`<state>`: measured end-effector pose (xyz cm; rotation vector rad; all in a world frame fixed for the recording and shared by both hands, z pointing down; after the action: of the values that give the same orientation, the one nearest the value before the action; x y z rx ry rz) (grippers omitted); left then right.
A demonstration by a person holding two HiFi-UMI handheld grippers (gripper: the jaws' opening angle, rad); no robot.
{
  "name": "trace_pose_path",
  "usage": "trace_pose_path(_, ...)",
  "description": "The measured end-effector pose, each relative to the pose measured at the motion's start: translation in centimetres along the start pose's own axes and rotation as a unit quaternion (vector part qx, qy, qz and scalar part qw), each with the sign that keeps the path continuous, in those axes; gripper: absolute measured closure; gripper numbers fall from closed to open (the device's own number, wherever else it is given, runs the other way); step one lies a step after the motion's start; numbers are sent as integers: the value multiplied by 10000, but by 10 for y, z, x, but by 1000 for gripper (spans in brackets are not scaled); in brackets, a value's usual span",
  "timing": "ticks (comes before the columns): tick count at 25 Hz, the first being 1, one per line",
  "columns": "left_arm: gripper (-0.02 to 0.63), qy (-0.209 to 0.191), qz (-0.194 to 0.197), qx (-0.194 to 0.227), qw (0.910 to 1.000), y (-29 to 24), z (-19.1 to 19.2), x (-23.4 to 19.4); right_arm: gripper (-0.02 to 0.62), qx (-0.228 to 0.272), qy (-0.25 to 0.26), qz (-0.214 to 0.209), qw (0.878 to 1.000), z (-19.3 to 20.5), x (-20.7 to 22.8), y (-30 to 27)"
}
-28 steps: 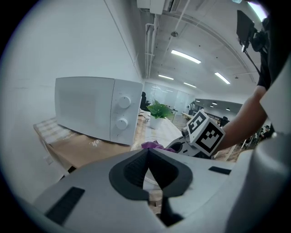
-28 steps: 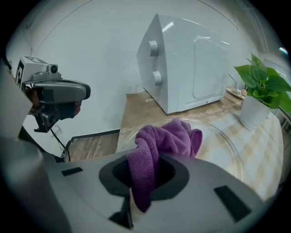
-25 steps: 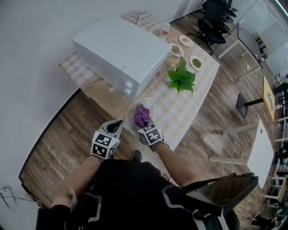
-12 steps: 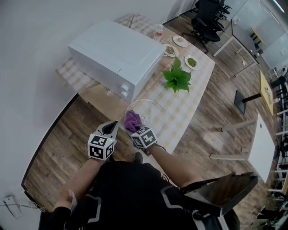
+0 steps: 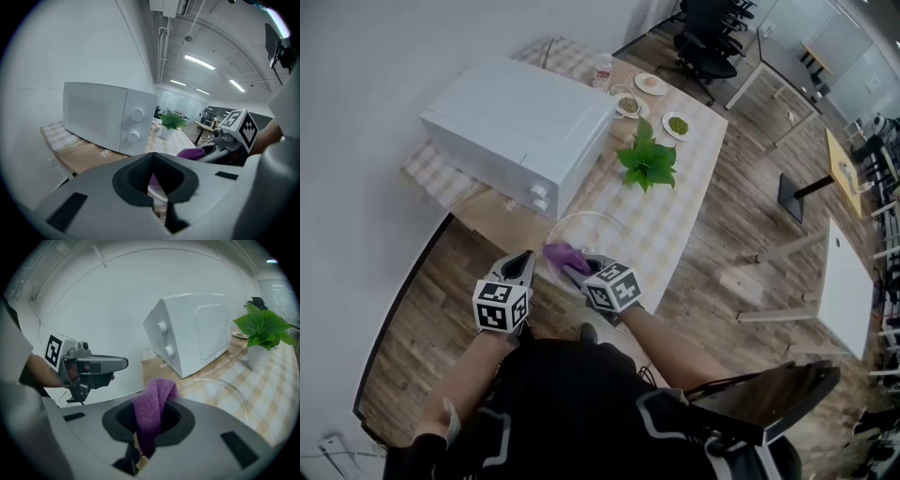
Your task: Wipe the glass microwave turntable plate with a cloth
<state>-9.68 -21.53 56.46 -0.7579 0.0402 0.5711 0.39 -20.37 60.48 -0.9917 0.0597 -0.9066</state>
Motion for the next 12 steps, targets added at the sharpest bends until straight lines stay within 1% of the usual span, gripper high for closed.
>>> trace_pose_path(2, 597, -29, 10, -31, 10000, -3, -2, 3, 538, 116, -32, 159, 9998, -3, 14, 21)
trace_pose_path(5, 598, -179, 94, -43, 9998, -8, -7, 12, 539, 226, 45, 403, 9989, -9, 38, 47)
trace_pose_path(9, 598, -155, 142, -6, 9998, -15, -13, 21, 539, 313, 15, 726, 9969, -10, 73, 69)
trace_pose_path(12, 597, -281, 270, 28, 9992, -18, -18, 33, 539, 368, -53, 947, 9948, -10, 100, 83)
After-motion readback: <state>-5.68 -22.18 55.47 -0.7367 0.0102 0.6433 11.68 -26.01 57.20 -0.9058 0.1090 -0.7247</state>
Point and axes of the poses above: the fingertips, and each gripper's own axes: y backward along the fingers, x to its right, z out of its underside, the point moved 2 cm from there along y, backward along the fingers, and after that the axes turned 12 degrees about -x, right-handed, at the moved point
